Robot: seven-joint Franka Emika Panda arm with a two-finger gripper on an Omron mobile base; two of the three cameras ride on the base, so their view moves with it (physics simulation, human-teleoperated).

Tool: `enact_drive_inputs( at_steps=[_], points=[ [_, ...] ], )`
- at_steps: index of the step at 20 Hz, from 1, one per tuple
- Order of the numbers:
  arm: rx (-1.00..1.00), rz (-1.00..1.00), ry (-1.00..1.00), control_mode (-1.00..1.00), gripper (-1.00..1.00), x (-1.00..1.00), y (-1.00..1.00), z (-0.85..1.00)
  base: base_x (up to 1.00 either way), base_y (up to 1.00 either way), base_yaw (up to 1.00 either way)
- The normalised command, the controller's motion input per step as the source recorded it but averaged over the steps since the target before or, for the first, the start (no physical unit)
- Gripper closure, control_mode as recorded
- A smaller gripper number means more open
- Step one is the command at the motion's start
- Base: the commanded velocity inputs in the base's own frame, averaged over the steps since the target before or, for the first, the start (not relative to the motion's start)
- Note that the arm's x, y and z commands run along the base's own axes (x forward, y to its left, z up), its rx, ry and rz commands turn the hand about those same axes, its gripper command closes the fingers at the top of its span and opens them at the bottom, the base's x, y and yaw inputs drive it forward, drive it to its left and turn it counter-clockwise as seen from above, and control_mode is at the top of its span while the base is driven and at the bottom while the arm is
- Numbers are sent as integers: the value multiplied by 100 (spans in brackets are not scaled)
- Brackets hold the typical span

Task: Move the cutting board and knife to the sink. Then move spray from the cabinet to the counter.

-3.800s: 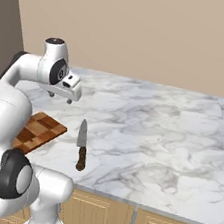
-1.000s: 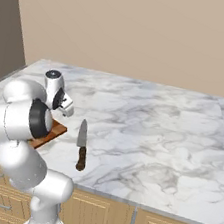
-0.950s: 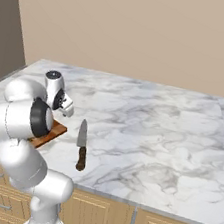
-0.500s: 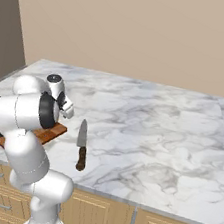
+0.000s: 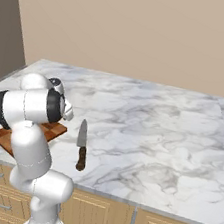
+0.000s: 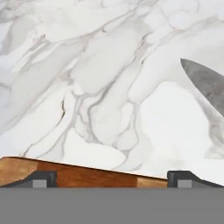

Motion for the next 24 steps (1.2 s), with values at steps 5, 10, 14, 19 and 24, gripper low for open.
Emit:
enact_drive_inputs(
  at_steps=[5, 10, 14, 19, 24],
  points=[
    [0, 0, 0, -100, -100, 13, 10, -24, 0, 0, 0],
    [0, 0, 0, -100, -100, 9, 8, -23, 0, 0, 0],
    [0, 0, 0, -100, -100, 5, 7, -22, 0, 0, 0],
    [0, 0, 0, -100, -100, 1, 6, -21, 0, 0, 0],
    [0, 0, 0, -100, -100, 0, 5, -19, 0, 0, 0]
  ],
)
